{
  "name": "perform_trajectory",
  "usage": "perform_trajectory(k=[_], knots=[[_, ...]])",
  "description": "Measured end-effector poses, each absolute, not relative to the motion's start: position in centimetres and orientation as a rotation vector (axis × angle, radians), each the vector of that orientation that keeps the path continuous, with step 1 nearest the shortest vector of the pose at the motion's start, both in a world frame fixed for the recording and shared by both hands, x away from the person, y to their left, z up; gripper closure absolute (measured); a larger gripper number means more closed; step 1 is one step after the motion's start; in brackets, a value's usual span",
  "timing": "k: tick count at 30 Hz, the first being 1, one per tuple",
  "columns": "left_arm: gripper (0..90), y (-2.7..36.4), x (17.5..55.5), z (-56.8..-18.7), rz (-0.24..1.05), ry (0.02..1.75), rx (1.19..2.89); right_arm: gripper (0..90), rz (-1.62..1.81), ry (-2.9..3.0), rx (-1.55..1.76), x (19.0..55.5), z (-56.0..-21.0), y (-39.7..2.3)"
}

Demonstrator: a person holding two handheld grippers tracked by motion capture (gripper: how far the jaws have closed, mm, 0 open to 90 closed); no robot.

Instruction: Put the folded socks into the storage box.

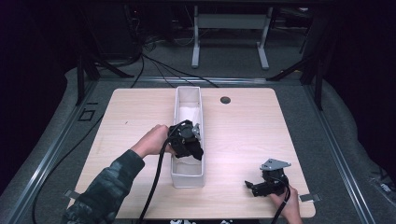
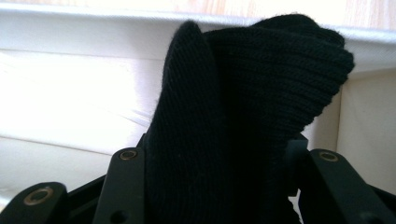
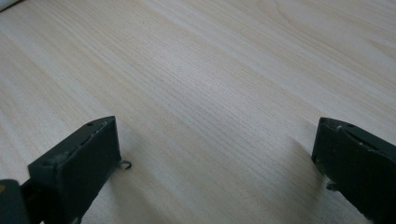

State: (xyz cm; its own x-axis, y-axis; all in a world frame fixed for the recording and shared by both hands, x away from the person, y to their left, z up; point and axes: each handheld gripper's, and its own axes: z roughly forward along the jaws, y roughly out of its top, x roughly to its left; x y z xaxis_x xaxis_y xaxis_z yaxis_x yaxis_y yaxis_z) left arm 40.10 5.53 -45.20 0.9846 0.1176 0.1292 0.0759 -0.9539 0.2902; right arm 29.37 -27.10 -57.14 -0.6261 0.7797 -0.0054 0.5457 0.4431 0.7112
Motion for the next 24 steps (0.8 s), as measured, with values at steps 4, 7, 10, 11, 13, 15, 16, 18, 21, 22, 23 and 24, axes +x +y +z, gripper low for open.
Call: perform_trajectory(k=[4,7,10,11,13,15,16,18,21,22,23,24], knots=[[52.2,5.4,40.4,-45.5,0.187,0.148,2.839,0.4,0.986,2.368,1.130,29.4,-57.1,-27.1],[52.0,5.3,40.5,-45.7,0.171,0.145,2.849,0.4,0.984,2.367,1.130,29.4,-57.1,-27.1],[51.9,5.2,40.5,-45.8,0.162,0.145,2.857,0.4,0.986,2.367,1.130,29.4,-57.1,-27.1],[51.8,5.1,40.6,-45.9,0.157,0.148,2.861,0.4,0.986,2.367,1.130,29.4,-57.1,-27.1],[51.6,5.0,40.6,-46.0,0.160,0.143,2.863,0.4,0.985,2.367,1.130,29.4,-57.1,-27.1],[51.4,4.9,40.6,-46.1,0.148,0.145,2.868,0.4,0.984,2.367,1.129,29.4,-57.1,-27.1],[51.3,4.8,40.6,-46.2,0.146,0.141,2.869,0.4,0.985,2.367,1.132,29.4,-57.1,-27.1],[51.2,4.7,40.6,-46.2,0.143,0.139,2.871,0.4,0.986,2.367,1.132,29.4,-57.1,-27.1],[51.2,4.6,40.7,-46.4,0.135,0.142,2.876,0.4,0.986,2.368,1.130,29.4,-57.1,-27.1],[51.1,4.6,40.7,-46.4,0.135,0.143,2.876,0.4,0.984,2.367,1.130,29.4,-57.1,-27.1],[51.1,4.6,40.7,-46.4,0.133,0.143,2.879,0.5,0.983,2.367,1.129,29.4,-57.1,-27.1],[51.1,4.6,40.7,-46.4,0.133,0.140,2.881,0.4,0.983,2.367,1.129,29.4,-57.1,-27.1]])
